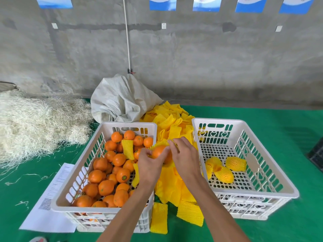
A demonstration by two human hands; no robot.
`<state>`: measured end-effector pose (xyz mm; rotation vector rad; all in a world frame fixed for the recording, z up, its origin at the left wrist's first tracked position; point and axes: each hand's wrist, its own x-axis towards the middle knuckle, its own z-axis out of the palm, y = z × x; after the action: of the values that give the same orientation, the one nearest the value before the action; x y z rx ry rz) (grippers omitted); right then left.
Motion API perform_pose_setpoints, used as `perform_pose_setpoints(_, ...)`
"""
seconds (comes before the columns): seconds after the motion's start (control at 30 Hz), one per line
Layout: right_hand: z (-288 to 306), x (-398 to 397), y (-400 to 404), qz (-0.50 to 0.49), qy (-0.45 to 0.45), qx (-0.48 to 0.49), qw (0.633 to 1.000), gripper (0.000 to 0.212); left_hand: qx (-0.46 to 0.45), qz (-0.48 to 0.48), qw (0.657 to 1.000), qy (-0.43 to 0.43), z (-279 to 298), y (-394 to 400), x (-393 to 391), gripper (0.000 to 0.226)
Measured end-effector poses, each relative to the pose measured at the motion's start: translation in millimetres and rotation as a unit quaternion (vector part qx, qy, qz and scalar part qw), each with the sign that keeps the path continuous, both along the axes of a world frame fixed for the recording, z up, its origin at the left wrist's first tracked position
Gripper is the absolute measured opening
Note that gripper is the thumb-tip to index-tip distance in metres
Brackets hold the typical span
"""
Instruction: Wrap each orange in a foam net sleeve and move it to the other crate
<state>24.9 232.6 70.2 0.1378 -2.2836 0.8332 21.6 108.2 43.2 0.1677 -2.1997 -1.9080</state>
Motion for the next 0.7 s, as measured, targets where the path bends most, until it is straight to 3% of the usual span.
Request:
perform_pose_setpoints(0.1, -6.4, 1.5, -3.2, 0.010, 0.077, 0.054, 0.996, 0.031, -0.023, 0.020, 1.000, -0.004, 2.4, 2.7, -5.4, 0.067)
perform_pose_setpoints(0.17, -10.8, 2.5, 1.7, 0.007, 0.138, 0.130, 0.982, 0.024, -0.032, 0.001, 0.999, -0.004, 4.0, 0.3, -11.1, 0.065)
perform_pose_setpoints(0.23, -15.5, 2.1, 7.2, 0.013, 0.185, 0.190, 0.964, 0.016, -0.060, -0.029, 0.998, -0.003, 2.8, -0.6, -15.8, 0.047)
perform_pose_setpoints(0.27, -16.5, 2.5, 9.8, 0.025, 0.179, 0.174, 0.968, 0.015, -0.031, -0.039, 0.999, -0.013, 3.0, 0.6, -17.0, 0.035)
perform_pose_setpoints(0.33, -13.7, 4.3, 13.7, 0.031, 0.104, 0.049, 0.993, 0.019, 0.112, -0.054, 0.991, -0.047, 6.0, 4.5, -18.0, 0.021)
perform_pose_setpoints(0.4, -14.1, 3.6, 21.7, -0.029, -0.020, -0.002, 0.999, 0.043, 0.190, -0.064, 0.977, -0.065, 10.0, 12.7, -20.8, 0.031)
perform_pose_setpoints(0.47, -17.9, 1.7, 33.7, -0.018, -0.150, -0.043, 0.988, 0.063, 0.223, -0.086, 0.967, -0.088, 14.4, 22.1, -23.9, 0.035)
perform_pose_setpoints(0.53, -21.3, 1.5, 42.0, 0.057, -0.236, -0.182, 0.953, 0.073, 0.236, -0.133, 0.955, -0.124, 18.2, 31.3, -25.0, 0.031)
perform_pose_setpoints(0.67, -23.8, 5.4, 49.3, 0.050, -0.234, -0.248, 0.939, 0.082, 0.263, -0.255, 0.923, -0.114, 14.2, 43.0, -23.8, 0.032)
perform_pose_setpoints(0.7, -24.0, 5.8, 51.5, 0.039, -0.231, -0.254, 0.938, 0.079, 0.243, -0.266, 0.926, -0.112, 12.5, 44.3, -23.8, 0.043)
